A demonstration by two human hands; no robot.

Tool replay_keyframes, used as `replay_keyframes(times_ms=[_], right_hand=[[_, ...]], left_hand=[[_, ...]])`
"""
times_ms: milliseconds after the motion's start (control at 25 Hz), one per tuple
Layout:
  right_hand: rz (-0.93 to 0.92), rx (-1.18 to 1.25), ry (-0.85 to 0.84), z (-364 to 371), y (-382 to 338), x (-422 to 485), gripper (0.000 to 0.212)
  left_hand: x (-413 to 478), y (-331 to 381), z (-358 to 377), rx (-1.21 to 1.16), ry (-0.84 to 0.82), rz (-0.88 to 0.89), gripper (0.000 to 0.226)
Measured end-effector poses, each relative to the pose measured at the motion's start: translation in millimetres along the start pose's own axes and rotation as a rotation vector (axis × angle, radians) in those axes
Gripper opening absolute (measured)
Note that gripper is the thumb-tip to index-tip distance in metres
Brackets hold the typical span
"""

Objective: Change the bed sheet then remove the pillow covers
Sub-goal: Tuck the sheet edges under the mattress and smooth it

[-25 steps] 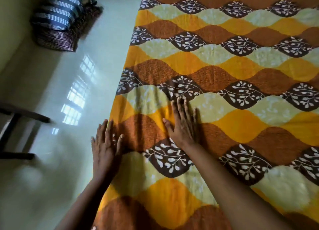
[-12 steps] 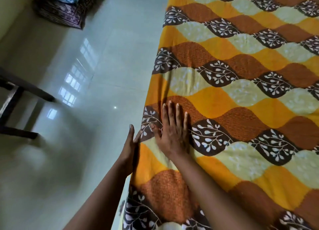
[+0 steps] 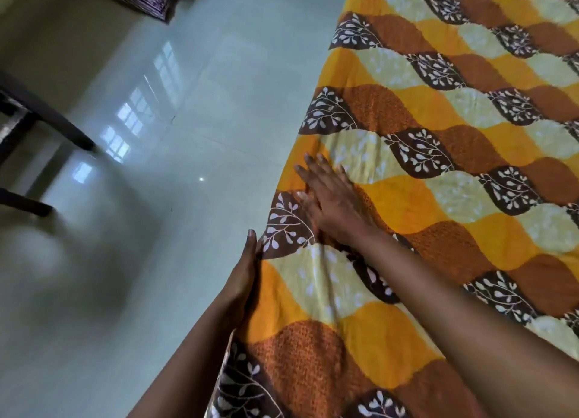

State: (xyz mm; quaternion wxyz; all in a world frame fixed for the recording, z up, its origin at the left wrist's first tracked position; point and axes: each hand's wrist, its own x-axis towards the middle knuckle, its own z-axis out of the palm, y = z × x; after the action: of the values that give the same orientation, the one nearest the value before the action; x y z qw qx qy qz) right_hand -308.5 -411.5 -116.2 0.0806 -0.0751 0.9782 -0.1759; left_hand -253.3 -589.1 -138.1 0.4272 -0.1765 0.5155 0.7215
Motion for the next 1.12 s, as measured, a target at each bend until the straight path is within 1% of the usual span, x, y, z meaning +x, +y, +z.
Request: replay_keyframes(times_ms=[80,120,160,200,240,320,360,400,440,480,520,560,640,720,840,880,920,960,1040,1080,1120], right_hand=[[-0.192,-0.13,-0.197,-3,1,20,0.055],[-0.272,-0.123,-0.297,-7,-4,30,0.047],[-0.311,-0.095,-0.399,-14,-12,42,0.038],[-0.303,-0.07,-0.508,-17,-19,59,0.03],[-0.269,-0.068,-0.606,-20,-25,77,0.028],[-0.196,-0.152,-0.805,-18,-37,111,0.034],[-0.179,-0.218,-0.926,-11,-42,123,0.034],[-0.181,-0.287,-1.057,-2,-46,131,0.029],[-0.198,-0.352,-1.176,8,-50,136,0.018],[-0.213,-0.389,-1.251,13,-55,139,0.009],[-0.217,-0.401,-1.285,16,-58,141,0.007],[-0.214,-0.383,-1.283,17,-61,143,0.011],[-0.197,-0.305,-1.205,22,-63,144,0.018],[-0.228,-0.284,-1.154,28,-65,142,0.018],[-0.232,-0.251,-1.158,36,-59,137,0.012],[-0.231,-0.23,-1.148,36,-57,136,0.013],[-0.236,-0.213,-1.124,34,-56,137,0.014],[-0.241,-0.189,-1.094,31,-56,137,0.015],[-0.253,-0.144,-1.085,21,-57,135,0.016],[-0.25,-0.13,-1.138,16,-60,132,0.019],[-0.236,-0.122,-1.219,11,-65,126,0.024]], left_hand=[[-3,-2,-5,-0.03,0.01,-0.034,0.049],[-3,-4,-9,-0.031,0.038,-0.03,0.049],[-4,-6,-12,-0.02,0.076,-0.013,0.048],[-6,-7,-16,-0.013,0.14,0.007,0.045],[-7,-9,-20,-0.019,0.219,0.02,0.042],[-9,-11,-25,-0.078,0.335,0.026,0.036],[-9,-12,-27,-0.106,0.351,0.011,0.036],[-8,-13,-27,-0.118,0.354,-0.011,0.037],[-6,-14,-27,-0.106,0.357,-0.031,0.039],[-3,-15,-26,-0.069,0.363,-0.043,0.04],[0,-18,-25,-0.02,0.369,-0.045,0.04],[4,-21,-26,0.018,0.37,-0.04,0.04],[10,-24,-26,0.052,0.397,-0.021,0.039],[11,-20,-24,0.073,0.452,0.058,0.035],[7,-10,-13,0.349,0.631,0.228,0.029],[5,-9,-11,0.405,0.691,0.265,0.029],[3,-9,-11,0.447,0.711,0.28,0.03],[0,-10,-12,0.483,0.676,0.272,0.033],[-10,-18,-17,0.5,0.495,0.239,0.038],[-19,-22,-19,0.48,0.406,0.212,0.038],[-28,-25,-20,0.454,0.351,0.187,0.037]])
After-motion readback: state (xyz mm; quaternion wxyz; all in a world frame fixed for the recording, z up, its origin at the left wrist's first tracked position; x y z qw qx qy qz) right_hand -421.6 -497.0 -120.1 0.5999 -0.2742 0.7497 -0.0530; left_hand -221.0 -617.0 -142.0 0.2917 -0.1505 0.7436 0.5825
